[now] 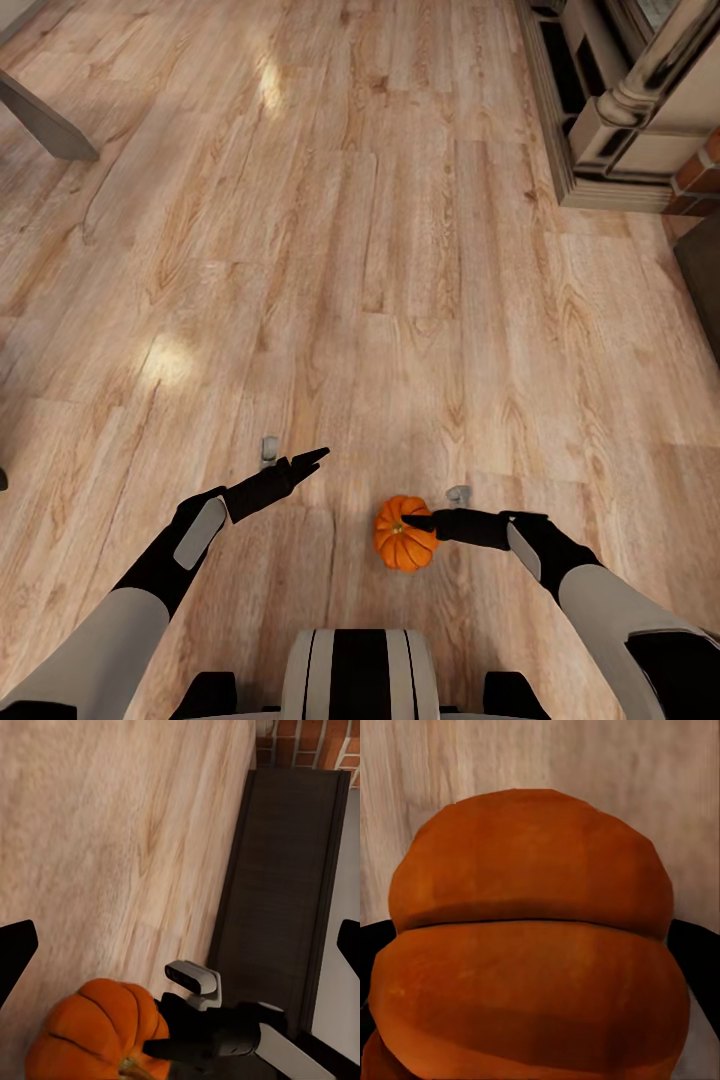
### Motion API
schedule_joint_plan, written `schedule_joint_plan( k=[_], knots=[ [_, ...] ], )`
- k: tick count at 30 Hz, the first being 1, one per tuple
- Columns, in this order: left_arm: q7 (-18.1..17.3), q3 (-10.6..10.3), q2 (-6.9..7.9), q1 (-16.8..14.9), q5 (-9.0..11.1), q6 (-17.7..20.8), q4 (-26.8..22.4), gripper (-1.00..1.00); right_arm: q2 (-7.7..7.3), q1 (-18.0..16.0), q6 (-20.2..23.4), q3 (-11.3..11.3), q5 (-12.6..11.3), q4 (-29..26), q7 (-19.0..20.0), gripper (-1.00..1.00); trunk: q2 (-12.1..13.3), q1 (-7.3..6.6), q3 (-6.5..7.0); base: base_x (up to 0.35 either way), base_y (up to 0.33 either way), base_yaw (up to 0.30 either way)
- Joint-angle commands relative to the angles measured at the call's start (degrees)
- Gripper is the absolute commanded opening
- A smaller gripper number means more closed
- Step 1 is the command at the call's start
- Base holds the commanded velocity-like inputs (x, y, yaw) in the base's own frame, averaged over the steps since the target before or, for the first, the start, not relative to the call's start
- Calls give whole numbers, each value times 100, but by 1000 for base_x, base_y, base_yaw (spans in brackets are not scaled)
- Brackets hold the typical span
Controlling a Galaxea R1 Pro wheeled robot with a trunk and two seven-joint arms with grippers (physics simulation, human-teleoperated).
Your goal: Place each of the two pumpkins and all three candles from the living room inside a cabinet in the living room (use any cabinet), then make sure every cabinet is closed, and position the cauldron so it is next to a table in the living room.
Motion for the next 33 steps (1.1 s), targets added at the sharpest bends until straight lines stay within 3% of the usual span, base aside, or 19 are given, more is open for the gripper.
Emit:
schedule_joint_plan(
  k=[1,7,11,17,24,30,33],
  knots=[
    [1,0,0,0,0,1,0,100,-2,0,6,-3,-3,-13,28,-100,0,0,0,0,0,0],
    [-2,0,0,0,0,0,0,100,-13,0,49,-15,-39,-223,561,-100,0,0,0,0,0,0],
    [-2,0,2,0,0,2,0,100,-32,0,57,-21,-47,-278,629,-100,0,0,0,0,0,0],
    [-2,0,9,0,0,2,0,100,-230,0,685,-38,-66,-479,976,-100,0,0,0,0,0,0],
    [-2,7,14,0,0,2,0,100,-382,-1,778,-56,-82,-514,1039,-100,0,0,0,0,0,0],
    [-2,120,12,0,0,1,0,100,-400,0,792,-419,-162,-498,1202,-100,0,0,0,0,0,0],
    [-2,116,7,0,0,-1,0,100,-399,0,791,-430,-166,-480,1238,-100,0,0,0,0,0,0]
  ],
)
